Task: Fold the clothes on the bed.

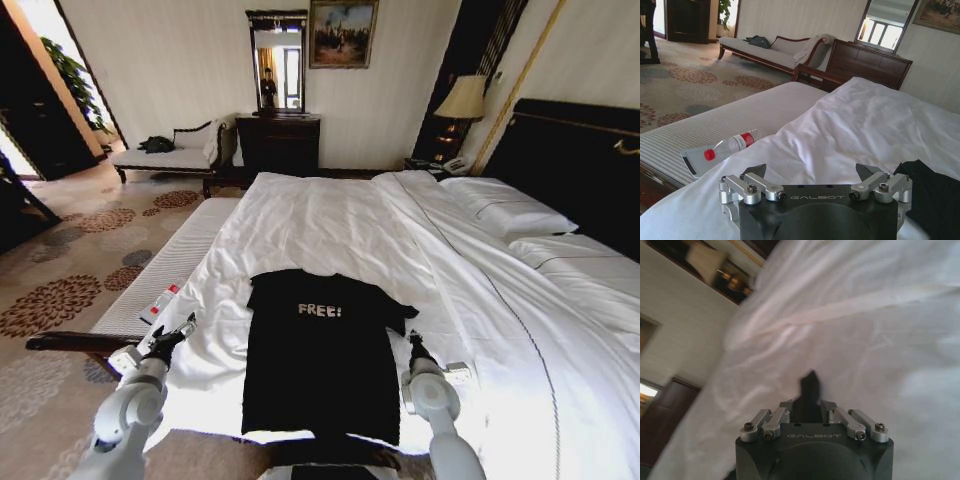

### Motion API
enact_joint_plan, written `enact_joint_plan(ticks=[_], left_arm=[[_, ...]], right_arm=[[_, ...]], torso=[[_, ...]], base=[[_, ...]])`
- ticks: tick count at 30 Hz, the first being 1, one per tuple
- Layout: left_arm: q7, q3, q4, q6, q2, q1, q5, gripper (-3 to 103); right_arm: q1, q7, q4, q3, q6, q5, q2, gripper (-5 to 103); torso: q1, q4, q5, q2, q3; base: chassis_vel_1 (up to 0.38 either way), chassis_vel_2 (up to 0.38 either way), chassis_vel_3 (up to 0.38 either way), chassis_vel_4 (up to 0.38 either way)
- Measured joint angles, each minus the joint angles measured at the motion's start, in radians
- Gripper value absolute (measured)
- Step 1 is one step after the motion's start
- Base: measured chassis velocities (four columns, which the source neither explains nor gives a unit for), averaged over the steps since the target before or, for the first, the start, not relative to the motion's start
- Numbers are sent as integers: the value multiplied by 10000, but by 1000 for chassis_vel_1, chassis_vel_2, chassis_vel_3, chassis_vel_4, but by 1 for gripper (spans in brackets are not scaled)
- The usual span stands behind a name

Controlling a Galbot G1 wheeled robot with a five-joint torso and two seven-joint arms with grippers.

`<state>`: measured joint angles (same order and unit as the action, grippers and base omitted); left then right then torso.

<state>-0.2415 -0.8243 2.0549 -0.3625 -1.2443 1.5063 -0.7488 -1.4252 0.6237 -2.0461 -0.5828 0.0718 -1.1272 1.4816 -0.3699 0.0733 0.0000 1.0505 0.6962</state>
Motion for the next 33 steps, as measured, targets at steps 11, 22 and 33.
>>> enact_joint_plan(ticks=[11,22,33], left_arm=[[-43,-150,47,11,6,95,-107,100],[-838,337,-1489,-895,775,-2320,-3238,100],[-845,1780,-4066,-1317,851,-4488,-3603,100]], right_arm=[[-122,-296,-527,82,473,339,154,65],[-720,180,-766,319,572,207,676,100],[11,302,391,922,342,-19,493,100]], torso=[[-1,-2,0,0,0],[-1,10,0,-1,0],[-3,4,-4,-2,2]], base=[[0,0,0,0],[0,0,0,0],[0,0,0,0]])
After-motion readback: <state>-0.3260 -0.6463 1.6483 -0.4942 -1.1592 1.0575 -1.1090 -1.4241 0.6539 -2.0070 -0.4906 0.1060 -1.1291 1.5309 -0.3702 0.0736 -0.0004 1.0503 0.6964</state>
